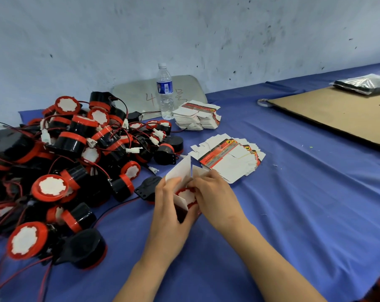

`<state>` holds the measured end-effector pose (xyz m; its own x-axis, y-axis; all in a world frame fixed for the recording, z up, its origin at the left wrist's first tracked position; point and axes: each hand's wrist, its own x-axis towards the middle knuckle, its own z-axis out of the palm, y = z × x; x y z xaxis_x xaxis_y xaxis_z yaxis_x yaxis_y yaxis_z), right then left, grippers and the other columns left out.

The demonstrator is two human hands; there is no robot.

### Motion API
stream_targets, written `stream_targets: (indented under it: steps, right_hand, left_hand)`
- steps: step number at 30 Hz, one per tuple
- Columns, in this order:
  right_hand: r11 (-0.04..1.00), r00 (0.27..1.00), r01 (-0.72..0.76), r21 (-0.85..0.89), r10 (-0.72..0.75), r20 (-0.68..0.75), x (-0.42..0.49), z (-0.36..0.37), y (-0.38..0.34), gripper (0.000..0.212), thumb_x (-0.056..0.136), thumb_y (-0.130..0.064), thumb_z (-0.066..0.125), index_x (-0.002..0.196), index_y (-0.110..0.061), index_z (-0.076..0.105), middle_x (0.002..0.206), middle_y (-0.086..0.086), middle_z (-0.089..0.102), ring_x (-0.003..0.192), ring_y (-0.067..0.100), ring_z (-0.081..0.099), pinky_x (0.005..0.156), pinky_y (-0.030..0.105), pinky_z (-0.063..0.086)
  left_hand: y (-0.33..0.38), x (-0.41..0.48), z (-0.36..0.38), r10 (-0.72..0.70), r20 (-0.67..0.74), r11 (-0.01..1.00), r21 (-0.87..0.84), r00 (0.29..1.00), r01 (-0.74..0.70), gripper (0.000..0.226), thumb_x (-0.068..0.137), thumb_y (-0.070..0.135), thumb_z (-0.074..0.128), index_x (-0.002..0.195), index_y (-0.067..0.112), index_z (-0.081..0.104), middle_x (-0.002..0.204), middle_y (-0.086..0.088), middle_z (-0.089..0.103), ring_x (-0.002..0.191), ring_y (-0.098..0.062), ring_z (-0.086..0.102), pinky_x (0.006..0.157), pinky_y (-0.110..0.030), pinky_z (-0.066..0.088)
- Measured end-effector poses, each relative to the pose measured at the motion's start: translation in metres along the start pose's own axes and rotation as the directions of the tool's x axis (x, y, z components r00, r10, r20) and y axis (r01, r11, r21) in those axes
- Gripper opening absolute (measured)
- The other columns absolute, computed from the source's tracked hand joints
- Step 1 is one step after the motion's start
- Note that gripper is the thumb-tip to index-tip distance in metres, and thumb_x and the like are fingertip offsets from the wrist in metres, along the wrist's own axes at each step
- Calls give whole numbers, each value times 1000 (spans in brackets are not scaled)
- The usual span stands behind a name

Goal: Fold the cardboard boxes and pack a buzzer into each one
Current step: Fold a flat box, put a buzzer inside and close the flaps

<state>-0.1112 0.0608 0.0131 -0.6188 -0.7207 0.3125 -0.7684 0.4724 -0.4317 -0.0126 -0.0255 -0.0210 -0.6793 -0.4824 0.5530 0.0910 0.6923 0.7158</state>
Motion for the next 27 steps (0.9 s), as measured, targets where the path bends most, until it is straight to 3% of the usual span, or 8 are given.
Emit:
stream_targets:
  steps: [3,5,8,11,16,20,23,27]
  right_hand:
    - [998,999,17,-66,-14,41,-1,-1,0,38,91,-13,51,126,-25,59,115,-6,62,120,10,38,79,31,49]
    - [991,998,26,-133,-18,65,-1,0,-1,36,94,-19,47,129,-26,56,122,-10,60,124,9,36,77,31,47]
    - [978,996,34,-207,-16,88,-2,5,-5,33,97,-25,40,127,-24,54,124,-12,60,125,8,35,73,32,46]
    - [974,996,51,-221,-32,88,-3,8,-6,32,97,-28,38,126,-23,52,122,-13,61,123,8,35,69,32,46]
    - [970,992,79,-232,-54,112,-3,7,-4,35,99,-27,40,132,-23,48,128,-12,58,125,11,37,75,37,52]
    - [985,989,50,-164,-27,142,-3,5,-5,37,96,-19,47,133,-19,46,138,-4,49,129,15,39,81,39,53]
    - [990,994,31,-140,-15,107,-3,5,-7,23,98,-23,45,120,-15,42,127,2,50,112,21,51,72,37,50]
    - [996,997,8,-87,-2,73,-2,3,-9,14,99,-20,41,110,-11,44,114,8,55,94,27,53,63,34,38]
  left_hand:
    - [2,1,-1,45,-20,997,68,999,-43,66,81,5,74,120,45,40,146,-2,31,129,0,36,93,0,29]
    - [8,0,-2,39,-58,981,192,998,-28,57,82,6,74,119,38,46,153,-6,23,135,-15,32,91,-18,43]
    - [19,-2,-2,28,-135,879,476,990,40,49,77,3,76,118,21,57,148,-15,31,130,-36,39,75,-44,53]
    - [28,-6,-3,30,-59,805,593,998,11,49,71,-2,78,116,13,66,135,-9,50,105,-31,51,60,-40,51]
    - [35,-15,2,-214,101,716,693,972,85,63,95,32,48,151,35,18,154,29,0,99,-11,62,57,-27,40]
    - [39,-15,3,-349,201,655,751,915,85,74,98,38,37,146,38,-19,134,35,-47,98,-13,62,59,-28,34]
    - [39,-18,7,-398,234,622,780,887,73,81,98,37,36,140,31,-33,148,20,-41,91,-19,64,58,-29,34]
    - [34,-17,12,-418,233,593,802,878,70,82,96,44,38,150,26,-21,158,11,-26,89,-23,65,59,-29,36]
